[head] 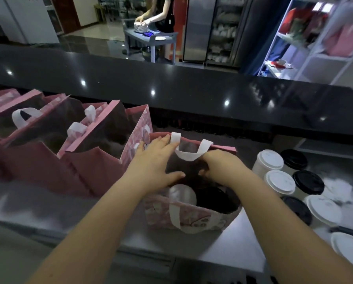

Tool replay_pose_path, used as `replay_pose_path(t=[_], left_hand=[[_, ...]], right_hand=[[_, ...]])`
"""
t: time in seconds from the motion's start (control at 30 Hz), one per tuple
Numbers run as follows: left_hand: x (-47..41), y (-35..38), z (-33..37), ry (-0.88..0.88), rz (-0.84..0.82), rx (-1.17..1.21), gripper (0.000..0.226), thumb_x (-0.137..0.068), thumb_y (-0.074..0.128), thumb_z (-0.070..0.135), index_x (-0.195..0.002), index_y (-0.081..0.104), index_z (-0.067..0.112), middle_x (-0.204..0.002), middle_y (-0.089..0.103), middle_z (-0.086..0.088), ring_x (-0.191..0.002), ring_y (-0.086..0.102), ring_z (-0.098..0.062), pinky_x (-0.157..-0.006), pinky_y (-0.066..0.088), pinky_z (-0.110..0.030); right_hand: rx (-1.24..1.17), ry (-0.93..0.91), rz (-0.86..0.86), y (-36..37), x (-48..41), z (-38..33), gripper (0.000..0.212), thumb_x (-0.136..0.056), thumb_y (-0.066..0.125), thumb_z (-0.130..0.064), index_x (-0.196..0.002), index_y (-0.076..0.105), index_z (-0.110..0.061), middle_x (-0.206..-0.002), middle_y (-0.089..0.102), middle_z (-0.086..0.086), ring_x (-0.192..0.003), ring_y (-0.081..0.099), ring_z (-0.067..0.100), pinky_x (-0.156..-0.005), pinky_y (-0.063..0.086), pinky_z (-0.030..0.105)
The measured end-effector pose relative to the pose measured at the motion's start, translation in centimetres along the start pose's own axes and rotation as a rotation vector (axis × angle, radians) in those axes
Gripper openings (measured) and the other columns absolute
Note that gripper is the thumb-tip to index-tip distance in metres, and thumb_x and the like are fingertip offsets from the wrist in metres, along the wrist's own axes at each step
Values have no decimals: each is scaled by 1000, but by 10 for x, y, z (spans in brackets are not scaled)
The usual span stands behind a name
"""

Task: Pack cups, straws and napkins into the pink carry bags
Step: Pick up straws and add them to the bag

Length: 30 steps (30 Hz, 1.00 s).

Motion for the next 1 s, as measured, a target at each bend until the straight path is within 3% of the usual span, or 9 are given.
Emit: replay_pose_path(t=[0.13, 0.23, 0.33, 0.47, 0.6, 0.8, 1.0], left_hand=[[7, -11, 7, 28, 132, -69, 70, -83, 58, 60, -143, 38, 31, -134, 46, 2, -125, 38, -22, -104, 35, -45], [12, -16, 20, 71, 215, -40, 58, -82, 60, 57, -134, 53, 31, -117, 50, 2, -111, 43, -22, -91, 35, -39], [11, -15, 43, 149, 260, -6, 50, -82, 59, 54, -127, 58, 30, -109, 52, 2, -105, 45, -22, -89, 36, -40], [3, 1, 84, 229, 204, 8, 44, -84, 58, 49, -123, 59, 29, -113, 52, 2, -110, 44, -23, -92, 34, -40], [-2, 22, 132, 308, 149, 3, 43, -85, 55, 44, -125, 56, 28, -118, 51, 1, -113, 42, -24, -93, 33, -40], [-9, 54, 218, 425, 98, -30, 42, -85, 53, 42, -125, 55, 29, -117, 49, 1, -111, 43, -24, -92, 37, -40], [-27, 115, 301, 393, 41, 3, 39, -84, 54, 39, -122, 58, 31, -119, 51, 2, -114, 43, -25, -88, 33, -38]], right_hand=[[85, 40, 220, -17, 33, 0, 27, -87, 61, -29, -114, 63, -32, -113, 64, -7, -100, 59, 20, -70, 41, 29], [10, 95, 414, -31, 65, -1, 17, -86, 61, -26, -102, 67, -25, -104, 66, -3, -98, 59, 23, -74, 46, 33], [6, 136, 488, -35, 93, -3, 15, -85, 65, -24, -99, 68, -20, -97, 67, 1, -92, 59, 25, -74, 49, 38], [-10, 190, 561, -33, 129, 6, 17, -90, 61, -28, -101, 69, -18, -94, 67, 0, -91, 57, 22, -70, 45, 34], [21, 293, 550, -30, 166, 34, 23, -87, 64, -24, -108, 68, -15, -105, 68, 3, -102, 56, 27, -83, 45, 42], [31, 426, 585, -23, 221, 96, 22, -82, 67, -19, -103, 70, -15, -99, 70, 3, -95, 57, 29, -80, 44, 45], [-18, 454, 556, 2, 268, 183, 23, -84, 67, -23, -106, 69, -16, -106, 69, 2, -100, 56, 28, -83, 44, 43]])
Point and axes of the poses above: each hand's wrist, its own x-axis away from the middle knuckle, its own y-axis out of the palm, z = x × y, the point moved 5 cm from there along -x, towards the middle knuckle
